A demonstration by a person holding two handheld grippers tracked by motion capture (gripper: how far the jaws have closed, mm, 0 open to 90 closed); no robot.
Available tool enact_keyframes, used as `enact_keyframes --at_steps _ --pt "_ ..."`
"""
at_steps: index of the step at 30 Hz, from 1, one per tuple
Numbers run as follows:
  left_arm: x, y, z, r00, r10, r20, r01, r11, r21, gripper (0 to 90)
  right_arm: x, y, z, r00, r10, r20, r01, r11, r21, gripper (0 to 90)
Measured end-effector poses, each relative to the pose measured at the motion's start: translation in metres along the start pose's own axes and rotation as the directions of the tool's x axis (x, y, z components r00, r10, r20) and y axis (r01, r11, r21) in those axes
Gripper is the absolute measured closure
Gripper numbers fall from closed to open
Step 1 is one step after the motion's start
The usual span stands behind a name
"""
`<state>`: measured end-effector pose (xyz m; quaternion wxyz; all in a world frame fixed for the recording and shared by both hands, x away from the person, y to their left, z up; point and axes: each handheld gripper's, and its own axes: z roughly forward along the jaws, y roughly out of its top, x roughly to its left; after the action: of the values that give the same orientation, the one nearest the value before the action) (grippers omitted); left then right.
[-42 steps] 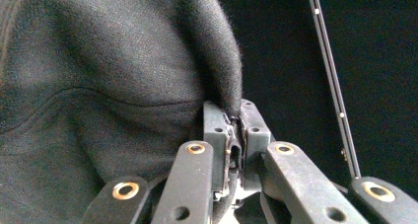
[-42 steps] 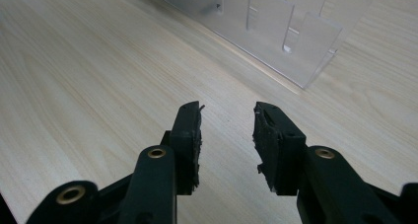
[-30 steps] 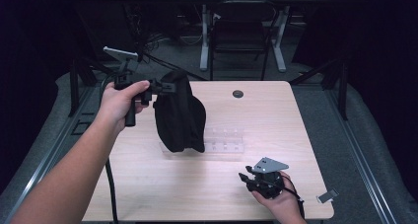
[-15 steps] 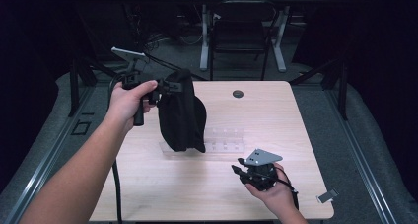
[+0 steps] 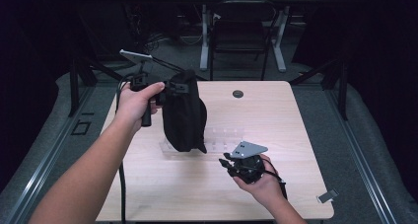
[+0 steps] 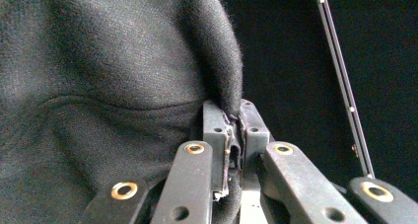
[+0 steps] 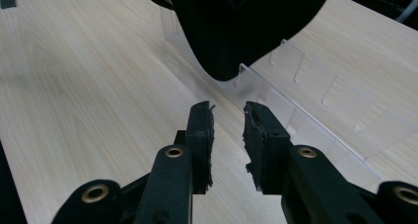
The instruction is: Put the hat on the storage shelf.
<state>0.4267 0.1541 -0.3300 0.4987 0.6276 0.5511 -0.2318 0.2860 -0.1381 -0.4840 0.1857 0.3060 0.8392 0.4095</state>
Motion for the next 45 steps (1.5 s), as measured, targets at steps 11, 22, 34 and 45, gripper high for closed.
enact_keyframes --at_steps 11,22,34,45 --pt "-0.008 -0.002 0.012 0.9999 0.017 -0.001 -0.016 0.9996 0.023 85.6 0.004 0.008 0.003 0.9998 -0.005 -0.017 0.005 1.000 -0.021 71.6" --pt "-0.010 -0.003 0.011 0.9998 0.020 -0.005 -0.020 0.9996 0.020 84.9 0.015 0.028 0.021 0.9980 -0.042 -0.047 0.041 0.999 -0.029 74.2" --pt "-0.009 -0.003 0.010 0.9998 0.020 0.001 -0.020 0.9996 0.022 84.7 0.020 0.045 0.033 0.9954 -0.095 -0.016 0.095 0.995 -0.013 80.5" --pt "-0.010 -0.003 0.004 0.9996 0.027 0.009 -0.027 0.9996 -0.001 77.0 0.022 0.046 0.033 0.9903 -0.139 0.004 0.139 0.990 -0.005 84.5"
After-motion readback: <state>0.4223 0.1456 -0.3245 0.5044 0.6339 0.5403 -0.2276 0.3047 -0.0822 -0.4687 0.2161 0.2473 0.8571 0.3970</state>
